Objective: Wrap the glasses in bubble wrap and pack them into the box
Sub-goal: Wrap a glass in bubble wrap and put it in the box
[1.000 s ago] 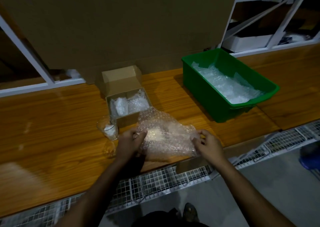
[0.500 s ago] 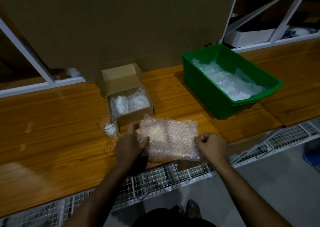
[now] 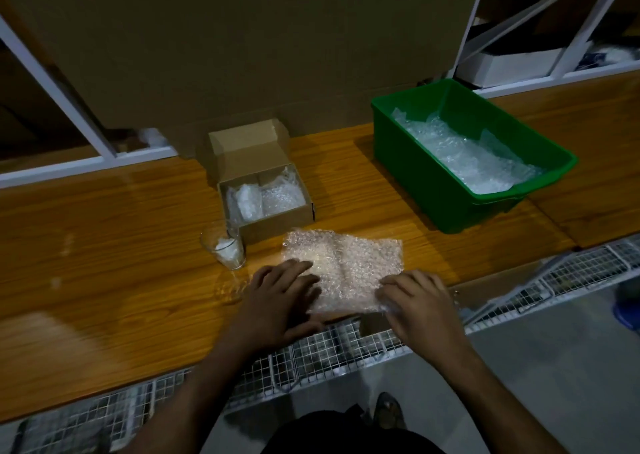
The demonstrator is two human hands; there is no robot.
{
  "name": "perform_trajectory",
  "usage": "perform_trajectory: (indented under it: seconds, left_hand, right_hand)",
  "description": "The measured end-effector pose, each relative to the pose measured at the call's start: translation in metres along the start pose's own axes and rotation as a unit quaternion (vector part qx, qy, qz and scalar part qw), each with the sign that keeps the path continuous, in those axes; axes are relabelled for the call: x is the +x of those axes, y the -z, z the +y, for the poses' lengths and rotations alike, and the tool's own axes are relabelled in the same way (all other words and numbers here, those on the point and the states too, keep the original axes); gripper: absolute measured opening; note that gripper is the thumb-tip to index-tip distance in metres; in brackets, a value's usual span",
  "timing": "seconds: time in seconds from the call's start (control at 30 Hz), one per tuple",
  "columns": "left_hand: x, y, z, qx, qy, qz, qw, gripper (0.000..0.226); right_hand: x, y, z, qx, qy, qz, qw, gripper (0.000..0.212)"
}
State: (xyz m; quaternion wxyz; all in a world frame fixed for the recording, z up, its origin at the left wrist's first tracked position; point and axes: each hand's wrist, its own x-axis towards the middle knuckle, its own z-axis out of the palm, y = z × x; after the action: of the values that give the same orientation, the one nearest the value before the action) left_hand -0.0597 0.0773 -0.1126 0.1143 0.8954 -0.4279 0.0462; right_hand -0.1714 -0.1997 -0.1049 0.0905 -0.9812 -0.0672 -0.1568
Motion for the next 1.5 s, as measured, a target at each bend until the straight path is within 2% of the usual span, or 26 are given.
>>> perform_trajectory:
  seconds: [0.07, 0.17, 0.23, 0.27, 0.33, 0.37, 0.43, 0.5, 0.53, 0.63, 0.7, 0.77, 0.87, 0.93, 1.0, 1.03, 1.1, 1.2, 1.27, 1.33, 1.37, 1.43, 1.5]
  left_hand:
    - [0.002, -0.001, 0.014, 0.018, -0.025, 0.007, 0.999, 0.081]
    - [0.011, -0.006, 0.036, 0.013, -0.048, 0.031, 0.998, 0.063]
    - [0.016, -0.003, 0.044, -0.038, -0.025, 0.070, 0.996, 0.047]
    - [0.018, 0.001, 0.045, -0.076, -0.002, 0.092, 0.993, 0.040]
    - [0.021, 0.013, 0.047, -0.216, 0.068, 0.105, 0.968, 0.030]
    - [0.024, 0.022, 0.047, -0.320, 0.111, 0.106, 0.935, 0.029]
    - [0.032, 0.040, 0.048, -0.510, 0.193, 0.111, 0.831, 0.020]
    - [0.039, 0.057, 0.049, -0.617, 0.257, 0.100, 0.737, 0.014]
    - [0.042, 0.063, 0.049, -0.645, 0.280, 0.089, 0.705, 0.015]
    - [0.049, 0.066, 0.046, -0.671, 0.342, 0.078, 0.653, 0.015]
    - [0.052, 0.064, 0.043, -0.660, 0.380, 0.090, 0.642, 0.016]
    - [0.054, 0.059, 0.038, -0.640, 0.405, 0.108, 0.644, 0.017]
    - [0.052, 0.056, 0.031, -0.617, 0.406, 0.106, 0.665, 0.018]
    - [0.050, 0.056, 0.025, -0.626, 0.372, 0.079, 0.680, 0.018]
    - [0.045, 0.058, 0.020, -0.643, 0.335, 0.054, 0.686, 0.015]
    - [0.043, 0.059, 0.018, -0.650, 0.320, 0.052, 0.688, 0.013]
    - [0.041, 0.060, 0.015, -0.658, 0.297, 0.070, 0.688, 0.010]
    - [0.042, 0.062, 0.012, -0.651, 0.277, 0.111, 0.698, 0.009]
    - [0.041, 0.062, 0.012, -0.621, 0.261, 0.123, 0.729, 0.011]
    - [0.041, 0.061, 0.012, -0.605, 0.253, 0.138, 0.742, 0.022]
    - [0.041, 0.062, 0.013, -0.619, 0.255, 0.143, 0.728, 0.022]
    - [0.042, 0.063, 0.014, -0.681, 0.271, 0.137, 0.666, 0.015]
    - [0.044, 0.063, 0.015, -0.735, 0.298, 0.091, 0.602, 0.029]
  right_hand:
    - [0.006, 0.009, -0.002, 0.038, -0.006, 0.038, 0.999, 0.013]
    - [0.018, 0.021, -0.009, 0.102, -0.031, 0.031, 0.994, 0.017]
    - [0.025, 0.031, -0.012, 0.187, -0.060, 0.026, 0.980, 0.018]
    - [0.028, 0.034, -0.008, 0.260, -0.082, 0.027, 0.962, 0.019]
    - [0.036, 0.042, 0.005, 0.437, -0.134, 0.043, 0.888, 0.031]
    - [0.040, 0.046, 0.014, 0.519, -0.162, 0.052, 0.837, 0.043]
    - [0.048, 0.047, 0.025, 0.632, -0.213, 0.055, 0.743, 0.073]
    - [0.052, 0.043, 0.023, 0.692, -0.240, -0.002, 0.681, 0.101]
    - [0.054, 0.043, 0.016, 0.703, -0.242, -0.042, 0.668, 0.105]
    - [0.060, 0.039, -0.006, 0.692, -0.214, -0.145, 0.674, 0.099]
    - [0.064, 0.039, -0.014, 0.705, -0.200, -0.149, 0.664, 0.096]
    - [0.070, 0.039, -0.014, 0.694, -0.215, -0.140, 0.673, 0.090]
    - [0.076, 0.033, -0.008, 0.608, -0.227, -0.131, 0.749, 0.077]
    - [0.077, 0.029, -0.002, 0.594, -0.223, -0.120, 0.764, 0.067]
    - [0.077, 0.029, 0.000, 0.608, -0.232, -0.101, 0.753, 0.030]
    - [0.077, 0.029, 0.002, 0.613, -0.235, -0.095, 0.748, 0.017]
    - [0.078, 0.027, 0.004, 0.621, -0.246, -0.078, 0.740, 0.024]
    - [0.081, 0.028, 0.008, 0.634, -0.252, -0.043, 0.729, 0.016]
    - [0.083, 0.031, 0.010, 0.652, -0.246, -0.045, 0.715, 0.038]
    - [0.084, 0.035, 0.009, 0.648, -0.220, -0.049, 0.727, 0.054]
    - [0.085, 0.034, 0.010, 0.643, -0.212, -0.049, 0.735, 0.054]
    - [0.087, 0.034, 0.010, 0.638, -0.199, -0.046, 0.743, 0.046]
    - [0.090, 0.034, 0.012, 0.631, -0.189, -0.043, 0.751, 0.043]
